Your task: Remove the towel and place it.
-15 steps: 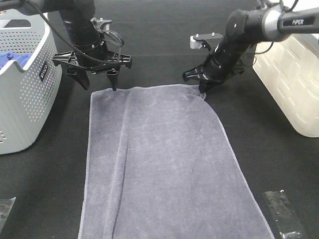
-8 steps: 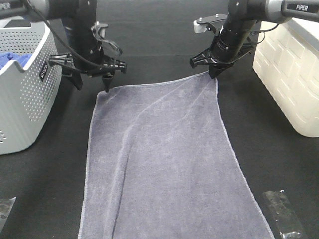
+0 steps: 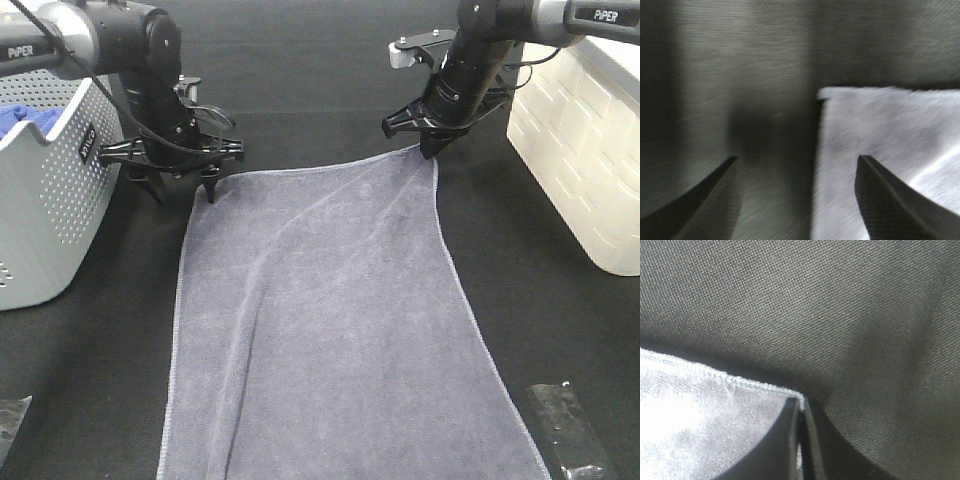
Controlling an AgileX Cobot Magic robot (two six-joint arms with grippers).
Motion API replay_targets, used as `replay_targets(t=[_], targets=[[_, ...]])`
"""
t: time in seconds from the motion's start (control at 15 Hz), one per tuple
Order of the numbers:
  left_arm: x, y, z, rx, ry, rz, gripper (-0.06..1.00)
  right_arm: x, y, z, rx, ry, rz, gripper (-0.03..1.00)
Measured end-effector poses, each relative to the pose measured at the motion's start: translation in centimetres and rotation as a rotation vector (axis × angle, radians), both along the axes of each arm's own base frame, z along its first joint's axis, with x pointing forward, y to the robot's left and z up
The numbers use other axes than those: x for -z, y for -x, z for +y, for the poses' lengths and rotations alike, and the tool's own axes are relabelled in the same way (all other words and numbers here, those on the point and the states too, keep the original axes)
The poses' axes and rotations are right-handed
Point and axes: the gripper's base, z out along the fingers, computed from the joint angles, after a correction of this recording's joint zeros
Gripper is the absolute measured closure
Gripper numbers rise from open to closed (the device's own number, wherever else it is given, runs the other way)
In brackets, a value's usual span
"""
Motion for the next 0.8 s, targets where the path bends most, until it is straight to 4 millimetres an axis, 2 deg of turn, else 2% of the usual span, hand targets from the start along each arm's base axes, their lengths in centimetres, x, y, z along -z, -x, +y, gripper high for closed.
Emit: replay_targets(t=[0.33,0.6,0.67,0.73,0.8], targets=[[0.2,-0.7,-0.3,0.003,0.026,-0.073,0.37,0.0,0.0,0.0,0.000,0.000,0.000,0.97],[1.5,-0.7,-0.5,0.020,0.040,-0.047,0.42,0.0,0.0,0.0,0.000,0.000,-0.001,0.97],[1.5,-0.7,-0.4,0.027,0.038,-0.052,0.48,0.0,0.0,0.0,0.000,0.000,-0.001,0.97],[1.5,-0.8,-0.2,0.031,0.029,-0.058,0.64,0.0,0.0,0.0,0.000,0.000,-0.001,0.97],[1.5,-1.0,-0.2,0.032,0.036,-0.070,0.75,0.0,0.0,0.0,0.000,0.000,-0.001,0.97]])
